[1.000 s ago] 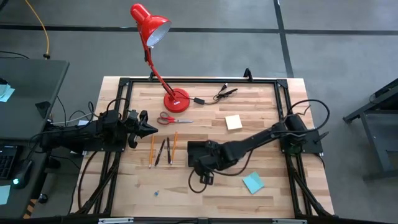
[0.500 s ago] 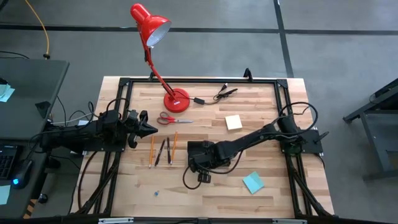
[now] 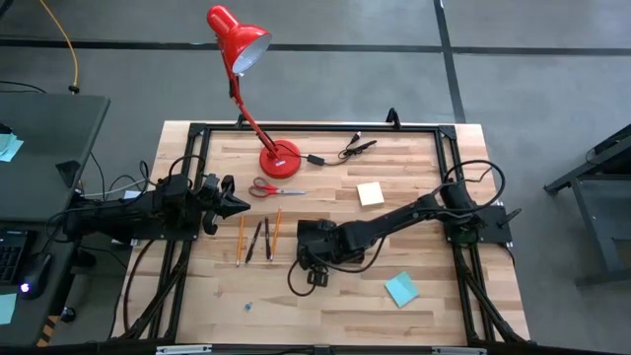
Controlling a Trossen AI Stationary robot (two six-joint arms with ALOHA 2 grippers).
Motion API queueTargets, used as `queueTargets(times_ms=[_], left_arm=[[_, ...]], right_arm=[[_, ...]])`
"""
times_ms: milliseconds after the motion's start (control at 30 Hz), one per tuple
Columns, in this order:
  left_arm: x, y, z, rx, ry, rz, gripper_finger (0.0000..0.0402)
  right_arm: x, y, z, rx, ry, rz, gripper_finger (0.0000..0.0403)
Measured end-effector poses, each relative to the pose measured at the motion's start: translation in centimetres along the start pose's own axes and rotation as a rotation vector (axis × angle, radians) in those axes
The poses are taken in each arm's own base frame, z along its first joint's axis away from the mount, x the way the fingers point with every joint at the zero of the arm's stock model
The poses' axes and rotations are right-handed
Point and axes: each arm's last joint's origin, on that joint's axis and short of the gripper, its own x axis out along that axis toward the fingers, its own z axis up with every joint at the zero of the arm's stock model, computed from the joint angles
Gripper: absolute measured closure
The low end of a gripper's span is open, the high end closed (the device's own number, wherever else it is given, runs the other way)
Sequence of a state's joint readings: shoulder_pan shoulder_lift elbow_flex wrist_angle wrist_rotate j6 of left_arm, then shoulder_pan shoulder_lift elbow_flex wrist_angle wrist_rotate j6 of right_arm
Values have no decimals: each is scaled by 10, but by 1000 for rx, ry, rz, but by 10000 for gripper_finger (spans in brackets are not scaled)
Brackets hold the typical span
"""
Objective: Pick and place office supplies into organizer
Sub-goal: Put the light green eraser into the black desk organizer, then put the blue binder clip into the black desk organizer
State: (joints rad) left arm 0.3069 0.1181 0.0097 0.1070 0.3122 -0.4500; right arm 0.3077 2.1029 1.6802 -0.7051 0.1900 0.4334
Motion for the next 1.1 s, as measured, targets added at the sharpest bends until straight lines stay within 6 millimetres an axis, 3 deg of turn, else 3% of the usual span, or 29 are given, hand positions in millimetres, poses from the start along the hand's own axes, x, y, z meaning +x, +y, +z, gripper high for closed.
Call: queueTargets(times_ms=[300,567,767,1100], left_arm=[[0,0,0,-1,2,1,401],[0,0,0,-2,2,4,401],[0,0,0,5,1,8,401],[0,0,-2,33,23,-10,401]], right_arm=[[4,-9,-3,60,43,-63,393],[7,-21,2,116,47,-78,314],[8,-24,4,153,71,3,282],[-8,-17,18,144,-22,180,281]])
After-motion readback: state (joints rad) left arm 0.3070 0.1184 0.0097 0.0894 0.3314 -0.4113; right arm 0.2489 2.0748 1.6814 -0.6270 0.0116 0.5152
